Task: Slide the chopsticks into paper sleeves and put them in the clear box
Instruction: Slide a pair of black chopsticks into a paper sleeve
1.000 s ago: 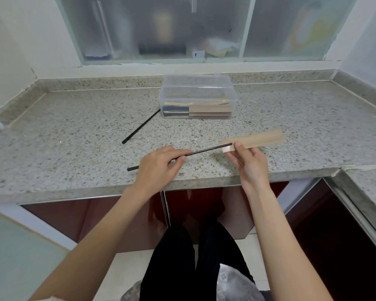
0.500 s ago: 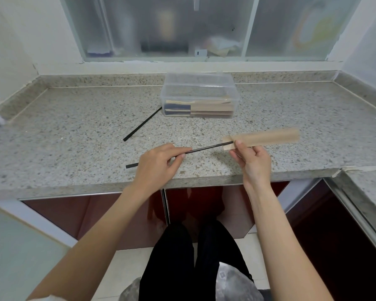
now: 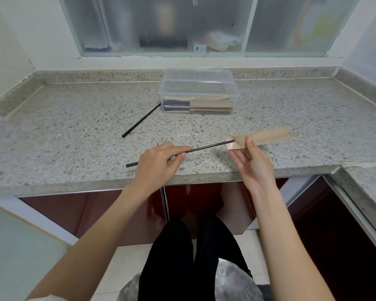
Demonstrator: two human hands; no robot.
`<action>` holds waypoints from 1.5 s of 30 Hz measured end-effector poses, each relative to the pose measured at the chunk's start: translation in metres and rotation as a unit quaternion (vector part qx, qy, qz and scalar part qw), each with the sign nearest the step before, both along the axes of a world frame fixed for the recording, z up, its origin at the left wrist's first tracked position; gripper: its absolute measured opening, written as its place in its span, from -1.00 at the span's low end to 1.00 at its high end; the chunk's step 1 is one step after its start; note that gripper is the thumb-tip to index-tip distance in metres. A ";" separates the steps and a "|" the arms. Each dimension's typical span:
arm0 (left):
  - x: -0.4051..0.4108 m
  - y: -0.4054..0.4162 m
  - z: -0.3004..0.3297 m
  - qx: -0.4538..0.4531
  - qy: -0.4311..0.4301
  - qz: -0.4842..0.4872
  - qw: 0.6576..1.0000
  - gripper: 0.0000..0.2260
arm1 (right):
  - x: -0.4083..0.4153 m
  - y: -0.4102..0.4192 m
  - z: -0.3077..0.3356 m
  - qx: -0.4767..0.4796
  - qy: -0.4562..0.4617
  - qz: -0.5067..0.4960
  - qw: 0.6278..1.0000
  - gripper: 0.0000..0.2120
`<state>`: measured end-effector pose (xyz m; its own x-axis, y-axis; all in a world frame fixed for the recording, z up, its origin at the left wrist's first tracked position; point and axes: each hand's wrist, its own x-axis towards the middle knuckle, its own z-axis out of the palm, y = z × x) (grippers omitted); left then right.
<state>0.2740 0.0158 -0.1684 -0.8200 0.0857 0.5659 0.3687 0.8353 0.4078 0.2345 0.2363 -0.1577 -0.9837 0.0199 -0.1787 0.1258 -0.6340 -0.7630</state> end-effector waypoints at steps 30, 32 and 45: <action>0.007 0.006 -0.007 0.024 0.002 -0.017 1.000 -0.76 | 0.003 -0.007 -0.011 0.099 0.052 -0.031 0.993 -0.91; 0.007 0.005 -0.006 0.041 -0.007 -0.018 0.999 -0.75 | 0.004 -0.007 -0.009 0.091 0.063 -0.015 0.994 -0.90; 0.010 0.001 -0.007 0.048 -0.016 -0.020 0.999 -0.75 | 0.008 -0.003 -0.007 0.135 0.054 0.009 0.989 -0.85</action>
